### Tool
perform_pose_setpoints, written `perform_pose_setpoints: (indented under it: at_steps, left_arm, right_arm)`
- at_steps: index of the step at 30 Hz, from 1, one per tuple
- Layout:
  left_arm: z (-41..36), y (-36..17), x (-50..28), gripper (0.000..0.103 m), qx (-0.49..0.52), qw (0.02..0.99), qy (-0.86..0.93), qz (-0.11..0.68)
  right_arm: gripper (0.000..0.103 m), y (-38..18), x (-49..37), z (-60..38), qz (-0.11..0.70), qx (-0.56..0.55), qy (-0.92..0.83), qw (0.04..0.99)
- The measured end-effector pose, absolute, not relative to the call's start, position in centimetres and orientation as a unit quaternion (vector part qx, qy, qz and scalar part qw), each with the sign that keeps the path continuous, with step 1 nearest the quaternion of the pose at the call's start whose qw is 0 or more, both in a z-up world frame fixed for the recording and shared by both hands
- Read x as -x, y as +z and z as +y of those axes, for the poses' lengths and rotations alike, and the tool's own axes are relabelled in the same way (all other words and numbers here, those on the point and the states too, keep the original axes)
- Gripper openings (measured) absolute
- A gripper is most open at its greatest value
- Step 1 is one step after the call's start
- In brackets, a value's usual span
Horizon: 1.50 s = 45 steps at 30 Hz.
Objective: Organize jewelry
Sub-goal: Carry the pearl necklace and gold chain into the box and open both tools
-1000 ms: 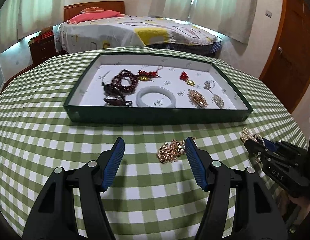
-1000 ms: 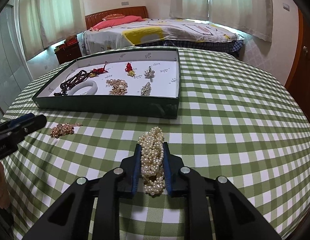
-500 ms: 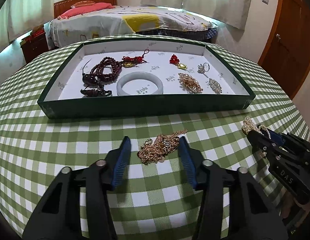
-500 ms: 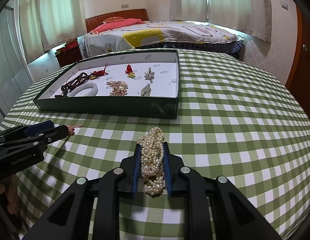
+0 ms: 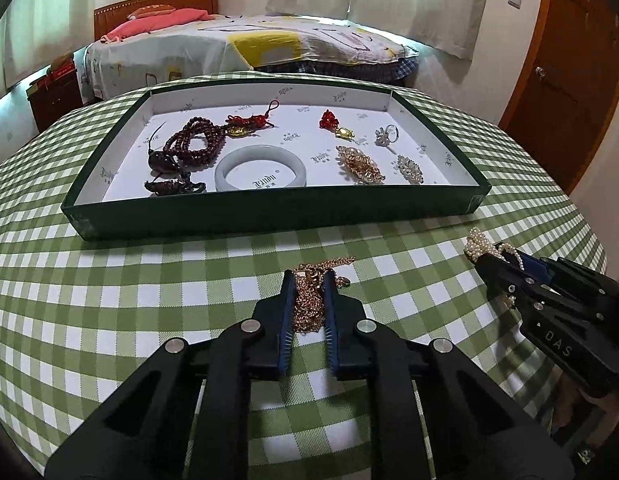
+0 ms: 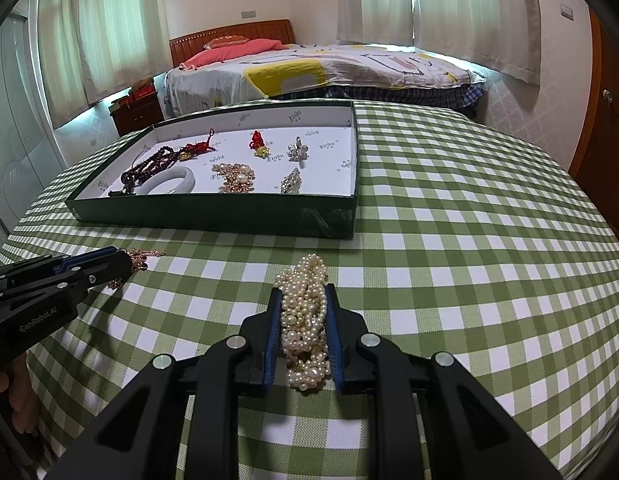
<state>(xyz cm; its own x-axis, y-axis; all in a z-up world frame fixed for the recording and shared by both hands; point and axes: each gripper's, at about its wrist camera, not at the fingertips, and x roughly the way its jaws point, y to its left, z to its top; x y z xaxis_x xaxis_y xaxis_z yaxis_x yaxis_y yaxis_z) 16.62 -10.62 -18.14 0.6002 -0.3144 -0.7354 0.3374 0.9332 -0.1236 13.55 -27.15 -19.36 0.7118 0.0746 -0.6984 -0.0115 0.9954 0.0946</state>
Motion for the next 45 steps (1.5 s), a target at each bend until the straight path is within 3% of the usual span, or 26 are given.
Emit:
perform_pose_setpoints:
  at_steps: [45]
  left_arm:
    - [-7.8,-14.3,-15.1,0.011,0.007,0.916,-0.16,0.367]
  right_arm:
    - [0.02,-17.5,-13.0,-25.9,0.359,-0.041,0.032,0.932]
